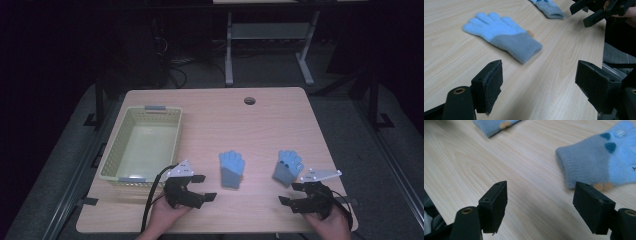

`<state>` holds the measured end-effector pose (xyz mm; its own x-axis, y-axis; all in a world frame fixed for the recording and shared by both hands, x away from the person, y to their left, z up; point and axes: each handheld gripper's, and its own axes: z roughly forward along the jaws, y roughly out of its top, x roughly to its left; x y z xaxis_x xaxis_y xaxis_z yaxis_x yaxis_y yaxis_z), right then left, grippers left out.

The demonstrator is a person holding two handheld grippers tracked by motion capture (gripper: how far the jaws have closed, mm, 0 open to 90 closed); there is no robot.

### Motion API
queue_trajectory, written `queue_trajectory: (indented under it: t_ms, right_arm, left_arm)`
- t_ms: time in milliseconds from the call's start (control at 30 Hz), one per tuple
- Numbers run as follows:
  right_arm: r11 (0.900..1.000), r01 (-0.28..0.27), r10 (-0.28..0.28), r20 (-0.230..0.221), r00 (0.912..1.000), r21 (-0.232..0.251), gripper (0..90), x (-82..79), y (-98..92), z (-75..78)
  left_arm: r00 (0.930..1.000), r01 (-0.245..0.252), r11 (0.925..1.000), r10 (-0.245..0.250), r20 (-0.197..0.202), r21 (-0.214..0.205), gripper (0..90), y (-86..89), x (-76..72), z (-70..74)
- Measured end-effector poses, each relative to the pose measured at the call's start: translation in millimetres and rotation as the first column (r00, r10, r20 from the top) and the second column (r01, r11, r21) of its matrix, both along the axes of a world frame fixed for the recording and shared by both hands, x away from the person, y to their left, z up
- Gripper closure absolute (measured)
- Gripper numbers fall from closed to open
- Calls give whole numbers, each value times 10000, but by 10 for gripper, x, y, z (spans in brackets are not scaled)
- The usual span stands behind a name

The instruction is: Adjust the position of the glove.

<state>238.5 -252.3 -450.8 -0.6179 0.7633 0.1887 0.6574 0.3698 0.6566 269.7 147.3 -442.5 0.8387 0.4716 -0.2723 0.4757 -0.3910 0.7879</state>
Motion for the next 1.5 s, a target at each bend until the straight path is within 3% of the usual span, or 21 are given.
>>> queue_trajectory:
  t_ms: [300,633,867,1167,1500]
  right_arm:
    - [10000,-79,80,-143,9999,52,262,15,4,36]
    - [9998,-192,191,-158,9997,-83,260,147,47,204]
    - [9994,-212,206,-228,9995,-258,264,336,46,384]
    - [9985,-28,0,-511,9987,-543,275,579,-11,474]
    - [9962,134,-174,-460,9988,-866,297,807,-6,551]
  left_arm:
    - [10000,94,10000,-94,0,-15,217,-9,-7,-3]
    - [10000,-6,9997,5,-40,-224,216,33,15,17]
    - [10000,12,9997,-12,-19,-246,216,33,12,19]
    - [10000,-85,9992,84,-50,-386,216,28,12,29]
    - [9999,-115,9989,111,-89,-462,216,26,25,12]
